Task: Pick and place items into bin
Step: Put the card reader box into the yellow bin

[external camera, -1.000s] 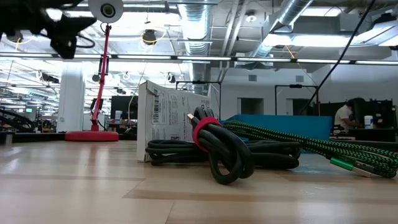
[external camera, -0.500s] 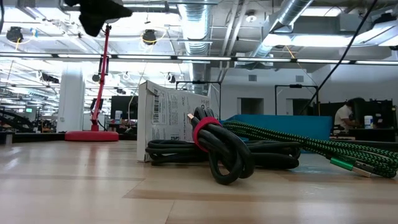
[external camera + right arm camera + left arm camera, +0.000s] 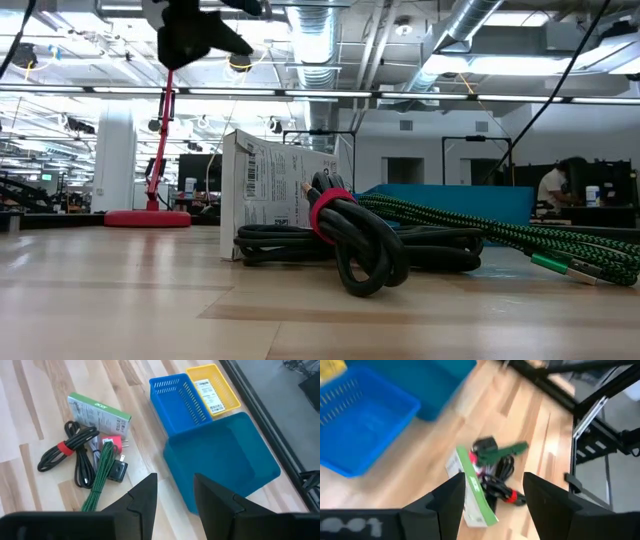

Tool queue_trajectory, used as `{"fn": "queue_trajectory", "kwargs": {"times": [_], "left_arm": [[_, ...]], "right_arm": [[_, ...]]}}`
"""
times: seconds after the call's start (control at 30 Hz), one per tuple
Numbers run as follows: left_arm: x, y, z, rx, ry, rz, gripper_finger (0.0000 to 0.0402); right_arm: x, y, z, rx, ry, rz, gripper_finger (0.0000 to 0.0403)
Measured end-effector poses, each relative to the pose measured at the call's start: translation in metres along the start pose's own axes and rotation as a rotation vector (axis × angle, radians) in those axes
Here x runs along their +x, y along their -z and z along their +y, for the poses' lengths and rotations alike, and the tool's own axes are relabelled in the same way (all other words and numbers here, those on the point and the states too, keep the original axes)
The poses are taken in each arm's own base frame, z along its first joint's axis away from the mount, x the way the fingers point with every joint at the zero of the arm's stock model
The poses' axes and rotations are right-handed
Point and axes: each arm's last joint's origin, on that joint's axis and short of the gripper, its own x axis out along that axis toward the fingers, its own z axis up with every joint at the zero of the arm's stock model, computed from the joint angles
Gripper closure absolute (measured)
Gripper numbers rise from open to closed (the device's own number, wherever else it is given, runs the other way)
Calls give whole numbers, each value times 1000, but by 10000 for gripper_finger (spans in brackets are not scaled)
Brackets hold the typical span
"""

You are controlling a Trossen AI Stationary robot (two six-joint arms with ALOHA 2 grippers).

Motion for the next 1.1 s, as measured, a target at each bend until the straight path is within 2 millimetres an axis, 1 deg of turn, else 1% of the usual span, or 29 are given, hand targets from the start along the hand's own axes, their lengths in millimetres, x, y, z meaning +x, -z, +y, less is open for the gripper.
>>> {"fn": "queue_trajectory", "kwargs": {"times": [0.3, 0.53, 0.77, 1.1], "left_arm": [[41, -11, 3, -97, -143, 249, 212], [61, -22, -1, -124, -181, 334, 212], [71, -30, -6, -140, -185, 364, 212], [70, -30, -5, -164, -207, 357, 212]], "right_arm": [[0, 1, -2, -22, 16, 12, 280], [0, 3, -3, -37, 29, 24, 280], [0, 3, -4, -39, 31, 26, 280], [0, 3, -4, -40, 31, 26, 280]]}}
